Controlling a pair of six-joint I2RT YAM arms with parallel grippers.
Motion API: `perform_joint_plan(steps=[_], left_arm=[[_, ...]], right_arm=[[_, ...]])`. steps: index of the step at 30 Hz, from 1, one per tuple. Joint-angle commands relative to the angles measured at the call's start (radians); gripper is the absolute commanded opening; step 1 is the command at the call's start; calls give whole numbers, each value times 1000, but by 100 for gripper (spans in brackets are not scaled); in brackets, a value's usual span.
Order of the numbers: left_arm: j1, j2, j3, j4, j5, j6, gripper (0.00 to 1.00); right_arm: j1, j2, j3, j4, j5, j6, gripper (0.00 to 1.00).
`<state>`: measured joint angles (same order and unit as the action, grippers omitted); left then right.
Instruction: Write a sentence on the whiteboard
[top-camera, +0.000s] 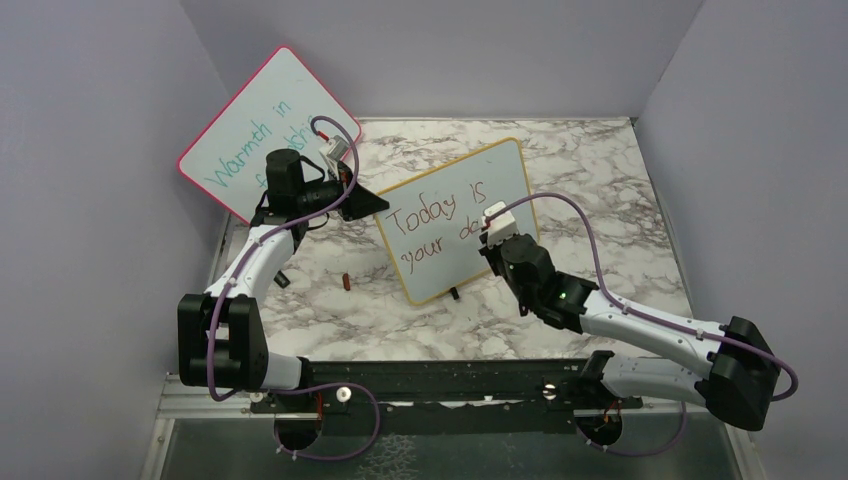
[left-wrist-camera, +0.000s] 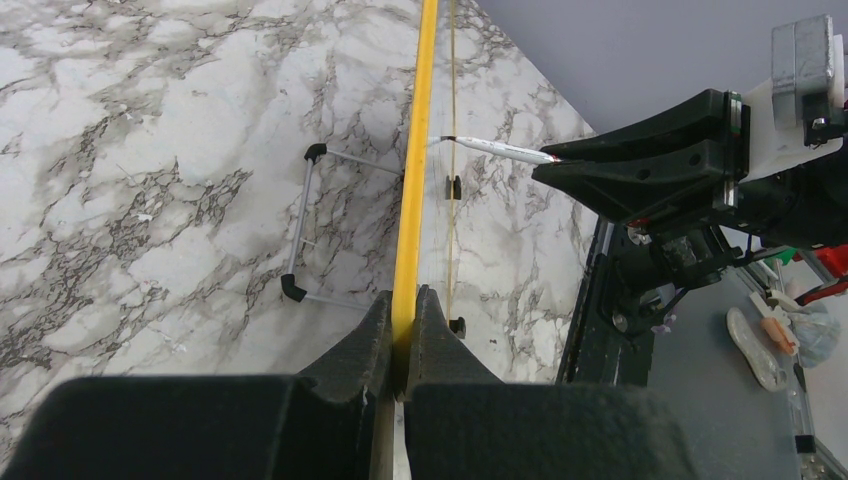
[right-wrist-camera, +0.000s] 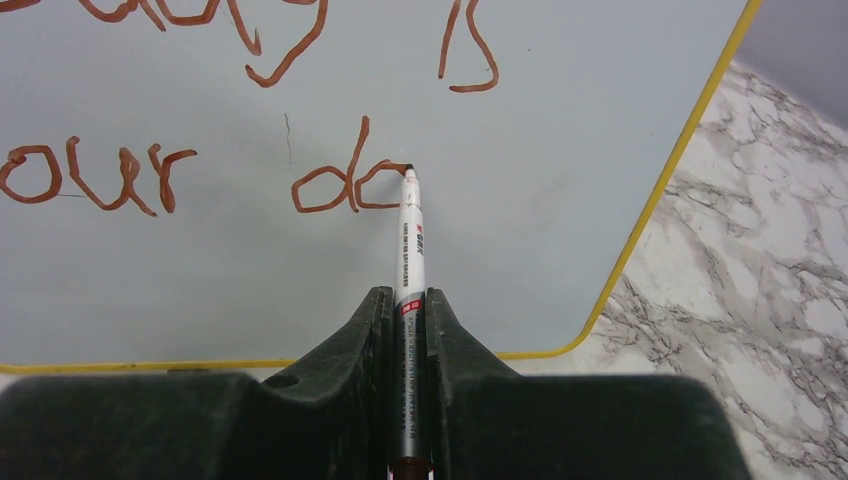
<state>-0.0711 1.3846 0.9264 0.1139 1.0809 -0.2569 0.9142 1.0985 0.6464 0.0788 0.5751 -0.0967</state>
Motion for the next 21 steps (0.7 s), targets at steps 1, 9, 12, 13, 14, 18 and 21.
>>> perform_joint_plan(steps=[1,9,12,13,14,18,21], left_arm=[[4,28,-4,-67,-58,82,0],[6,30,-4,-68,-58,82,0],[7,30,-4,-69,-58,82,0],[7,30,-4,-68,-58,82,0],[6,30,-4,-69,-58,82,0],[7,29,-4,-70,-58,83,0],[6,28,-4,-70,-58,84,0]], right_arm=[[-10,-7,-6,-27,-2,22,0],[-10,-25,-21,-73,-3,57,0],[-9,-33,-29,-76,0,64,0],[-10,-35,-30,-77,-2,66,0],[-10,-35,-30,-77,-2,66,1],[-10,-32,-29,-77,8,69,1],[-10,-35,-33,-77,42,68,0]])
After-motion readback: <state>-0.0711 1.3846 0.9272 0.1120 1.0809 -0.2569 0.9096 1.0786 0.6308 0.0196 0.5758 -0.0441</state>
